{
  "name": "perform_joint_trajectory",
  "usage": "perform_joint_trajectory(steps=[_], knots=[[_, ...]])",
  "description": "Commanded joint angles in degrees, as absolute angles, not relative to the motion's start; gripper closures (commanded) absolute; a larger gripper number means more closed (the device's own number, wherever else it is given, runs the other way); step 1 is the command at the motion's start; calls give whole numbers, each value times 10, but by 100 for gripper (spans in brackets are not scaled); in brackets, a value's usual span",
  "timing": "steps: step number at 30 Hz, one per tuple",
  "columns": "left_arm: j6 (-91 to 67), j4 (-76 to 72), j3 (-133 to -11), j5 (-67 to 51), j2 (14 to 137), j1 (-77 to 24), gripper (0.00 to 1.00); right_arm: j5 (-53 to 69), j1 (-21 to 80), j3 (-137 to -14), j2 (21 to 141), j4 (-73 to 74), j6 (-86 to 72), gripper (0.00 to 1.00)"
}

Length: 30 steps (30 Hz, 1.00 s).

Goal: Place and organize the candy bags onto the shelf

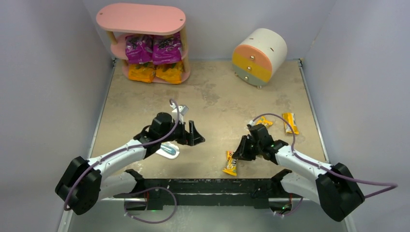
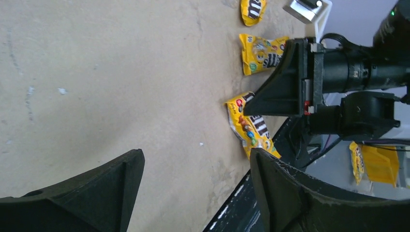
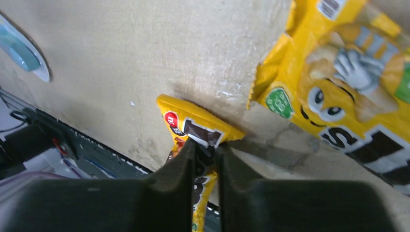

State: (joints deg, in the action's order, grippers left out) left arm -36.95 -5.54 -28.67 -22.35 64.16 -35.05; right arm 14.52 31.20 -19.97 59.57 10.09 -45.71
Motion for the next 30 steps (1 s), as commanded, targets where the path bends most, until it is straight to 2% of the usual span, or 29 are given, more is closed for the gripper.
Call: perform_joint_trajectory(steps=[1, 2, 5, 11, 18, 30], knots=[[-399, -117, -268, -247, 644, -380, 19, 157, 314, -196, 608, 35, -486, 91], [-404, -122, -264, -248, 643, -386, 19, 151, 314, -205, 599, 38, -485, 95], [-416, -148, -254, -261, 642, -399, 21, 135, 314, -239, 561, 45, -482, 99], [-465, -260, -246, -299, 655, -413, 25, 140, 314, -280, 489, -41, -489, 99], [-484, -334, -289, -303, 704, -427, 31, 130, 314, -264, 462, -159, -507, 98], [-517, -411, -308, -320, 749, -446, 35, 86, 315, -270, 457, -131, -459, 99]])
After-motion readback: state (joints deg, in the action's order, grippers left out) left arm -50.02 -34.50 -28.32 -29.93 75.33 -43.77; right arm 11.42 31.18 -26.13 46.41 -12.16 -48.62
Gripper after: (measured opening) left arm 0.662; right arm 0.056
